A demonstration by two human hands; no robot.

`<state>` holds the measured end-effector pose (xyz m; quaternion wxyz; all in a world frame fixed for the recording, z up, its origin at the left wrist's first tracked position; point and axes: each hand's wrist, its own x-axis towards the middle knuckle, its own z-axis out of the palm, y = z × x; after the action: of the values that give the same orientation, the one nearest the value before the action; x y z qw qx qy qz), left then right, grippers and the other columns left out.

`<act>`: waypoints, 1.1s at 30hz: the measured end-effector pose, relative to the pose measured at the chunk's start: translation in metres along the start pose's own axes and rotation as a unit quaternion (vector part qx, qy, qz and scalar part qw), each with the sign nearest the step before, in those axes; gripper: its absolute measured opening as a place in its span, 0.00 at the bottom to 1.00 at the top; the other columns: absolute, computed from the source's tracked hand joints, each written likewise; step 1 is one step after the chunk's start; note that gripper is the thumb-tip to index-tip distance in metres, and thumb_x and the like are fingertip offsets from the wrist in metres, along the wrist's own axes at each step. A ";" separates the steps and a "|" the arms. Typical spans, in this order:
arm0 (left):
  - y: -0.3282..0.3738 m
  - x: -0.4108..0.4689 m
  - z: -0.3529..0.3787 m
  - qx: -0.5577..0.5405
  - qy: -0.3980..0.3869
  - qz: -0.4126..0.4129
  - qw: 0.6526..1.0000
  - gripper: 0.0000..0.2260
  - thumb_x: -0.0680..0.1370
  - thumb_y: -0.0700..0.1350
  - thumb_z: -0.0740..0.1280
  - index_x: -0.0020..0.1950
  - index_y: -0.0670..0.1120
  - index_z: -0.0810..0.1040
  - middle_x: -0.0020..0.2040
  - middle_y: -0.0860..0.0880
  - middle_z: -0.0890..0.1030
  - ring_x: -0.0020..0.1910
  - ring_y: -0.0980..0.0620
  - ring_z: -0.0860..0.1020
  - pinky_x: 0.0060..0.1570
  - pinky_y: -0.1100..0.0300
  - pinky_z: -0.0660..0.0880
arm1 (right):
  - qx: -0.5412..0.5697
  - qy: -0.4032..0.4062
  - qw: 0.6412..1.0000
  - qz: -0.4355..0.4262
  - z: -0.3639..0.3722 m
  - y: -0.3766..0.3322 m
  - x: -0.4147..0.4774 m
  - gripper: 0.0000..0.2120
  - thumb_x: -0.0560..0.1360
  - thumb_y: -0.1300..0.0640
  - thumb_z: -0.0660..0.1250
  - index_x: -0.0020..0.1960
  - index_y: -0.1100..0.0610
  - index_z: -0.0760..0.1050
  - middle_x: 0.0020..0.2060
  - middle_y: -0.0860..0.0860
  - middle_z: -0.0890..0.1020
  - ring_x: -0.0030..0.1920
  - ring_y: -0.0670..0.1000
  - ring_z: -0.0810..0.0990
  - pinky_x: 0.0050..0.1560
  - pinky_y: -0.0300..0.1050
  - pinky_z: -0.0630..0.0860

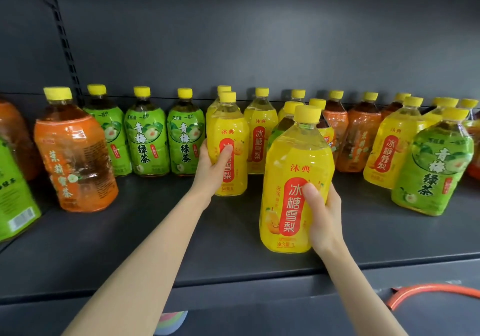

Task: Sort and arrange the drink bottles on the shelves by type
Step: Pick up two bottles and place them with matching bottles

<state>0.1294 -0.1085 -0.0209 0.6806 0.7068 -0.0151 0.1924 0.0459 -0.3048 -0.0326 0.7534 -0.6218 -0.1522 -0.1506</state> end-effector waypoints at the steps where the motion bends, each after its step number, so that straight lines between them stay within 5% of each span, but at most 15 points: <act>1: 0.000 0.001 0.001 -0.001 0.001 0.002 1.000 0.28 0.77 0.56 0.62 0.75 0.52 0.57 0.66 0.50 0.71 0.63 0.51 0.72 0.59 0.53 0.72 | 0.001 0.000 1.000 0.001 0.000 0.000 0.000 0.44 0.48 0.25 0.73 0.58 0.47 0.73 0.46 0.43 0.86 0.48 0.48 0.85 0.39 0.40 0.80; 21: -0.001 0.012 -0.005 0.048 -0.013 0.020 0.999 0.27 0.78 0.56 0.62 0.74 0.51 0.59 0.67 0.48 0.71 0.63 0.51 0.71 0.55 0.57 0.70 | -0.005 0.006 1.000 0.009 0.001 -0.001 0.000 0.44 0.48 0.24 0.72 0.58 0.46 0.73 0.46 0.42 0.85 0.48 0.48 0.85 0.40 0.40 0.80; 26: 0.012 -0.008 -0.009 0.067 0.062 0.004 0.996 0.32 0.74 0.58 0.67 0.72 0.47 0.61 0.67 0.48 0.70 0.65 0.51 0.70 0.61 0.54 0.70 | -0.001 0.004 1.000 0.002 0.002 -0.003 -0.001 0.45 0.48 0.24 0.72 0.58 0.47 0.73 0.46 0.44 0.86 0.48 0.49 0.85 0.40 0.41 0.81; 28: 0.027 -0.036 -0.010 0.056 0.094 0.064 0.992 0.24 0.77 0.55 0.64 0.69 0.46 0.66 0.64 0.51 0.72 0.64 0.54 0.70 0.62 0.59 0.68 | 0.001 -0.005 1.000 -0.003 0.004 -0.002 -0.002 0.44 0.48 0.24 0.72 0.58 0.47 0.73 0.46 0.45 0.86 0.48 0.49 0.85 0.41 0.42 0.81; 30: 0.041 -0.064 -0.008 0.018 0.048 0.118 0.992 0.18 0.79 0.55 0.60 0.64 0.48 0.70 0.60 0.55 0.75 0.60 0.58 0.72 0.60 0.65 0.69 | 0.002 -0.022 1.000 -0.008 0.010 -0.002 -0.005 0.43 0.50 0.25 0.73 0.58 0.47 0.73 0.46 0.44 0.86 0.48 0.50 0.85 0.41 0.42 0.81; 33: 0.056 -0.094 -0.003 -0.038 -0.057 0.135 0.988 0.21 0.79 0.59 0.55 0.66 0.48 0.69 0.58 0.54 0.77 0.57 0.62 0.76 0.54 0.67 0.73 | 0.010 -0.044 0.999 -0.013 0.024 0.001 -0.009 0.32 0.58 0.35 0.73 0.57 0.47 0.73 0.46 0.44 0.86 0.49 0.49 0.85 0.42 0.42 0.81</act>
<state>0.0259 -0.1324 0.0056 0.6730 0.6817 -0.1566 0.2407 0.0375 -0.2805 -0.0330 0.7498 -0.6186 -0.1948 -0.1309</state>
